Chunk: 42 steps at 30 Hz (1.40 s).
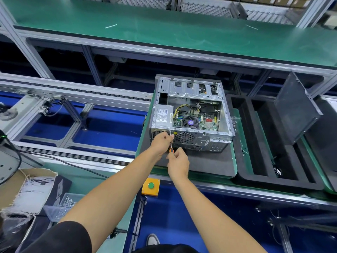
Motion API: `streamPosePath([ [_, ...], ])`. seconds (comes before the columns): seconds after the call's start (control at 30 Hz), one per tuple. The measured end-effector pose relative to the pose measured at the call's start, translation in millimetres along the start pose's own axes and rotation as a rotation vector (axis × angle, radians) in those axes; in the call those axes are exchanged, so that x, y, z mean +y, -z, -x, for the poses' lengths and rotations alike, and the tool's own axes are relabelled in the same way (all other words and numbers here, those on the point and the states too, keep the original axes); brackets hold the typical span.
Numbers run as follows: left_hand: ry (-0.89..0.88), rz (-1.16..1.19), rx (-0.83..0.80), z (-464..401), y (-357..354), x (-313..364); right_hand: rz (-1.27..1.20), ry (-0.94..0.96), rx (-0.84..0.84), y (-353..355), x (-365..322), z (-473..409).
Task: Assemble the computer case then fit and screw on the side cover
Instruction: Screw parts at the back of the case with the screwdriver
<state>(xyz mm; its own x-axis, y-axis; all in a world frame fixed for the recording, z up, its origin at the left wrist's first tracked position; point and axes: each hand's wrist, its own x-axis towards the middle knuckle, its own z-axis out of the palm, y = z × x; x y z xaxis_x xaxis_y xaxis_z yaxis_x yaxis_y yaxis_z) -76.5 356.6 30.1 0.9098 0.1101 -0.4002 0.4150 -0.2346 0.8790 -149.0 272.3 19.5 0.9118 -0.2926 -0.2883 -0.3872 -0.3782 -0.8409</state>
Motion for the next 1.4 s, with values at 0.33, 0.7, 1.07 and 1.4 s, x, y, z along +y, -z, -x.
streamPosePath([
  [0.33,-0.012,0.035,0.010,-0.3,3.1,-0.7,-0.716,-0.498,-0.340,2.6,-5.1,-4.4],
  [0.7,0.040,0.127,-0.099,5.1,8.7,-1.7,-0.487,-0.309,-0.114,-7.4,-1.7,-4.5],
  [1.07,0.001,0.002,-0.112,-1.9,7.2,-4.0,-0.605,-0.487,-0.254,-0.3,-2.6,-5.7],
  [1.4,-0.011,-0.022,-0.007,-4.6,3.3,-3.2,-0.717,-0.504,-0.190,-7.8,-4.7,-5.0],
])
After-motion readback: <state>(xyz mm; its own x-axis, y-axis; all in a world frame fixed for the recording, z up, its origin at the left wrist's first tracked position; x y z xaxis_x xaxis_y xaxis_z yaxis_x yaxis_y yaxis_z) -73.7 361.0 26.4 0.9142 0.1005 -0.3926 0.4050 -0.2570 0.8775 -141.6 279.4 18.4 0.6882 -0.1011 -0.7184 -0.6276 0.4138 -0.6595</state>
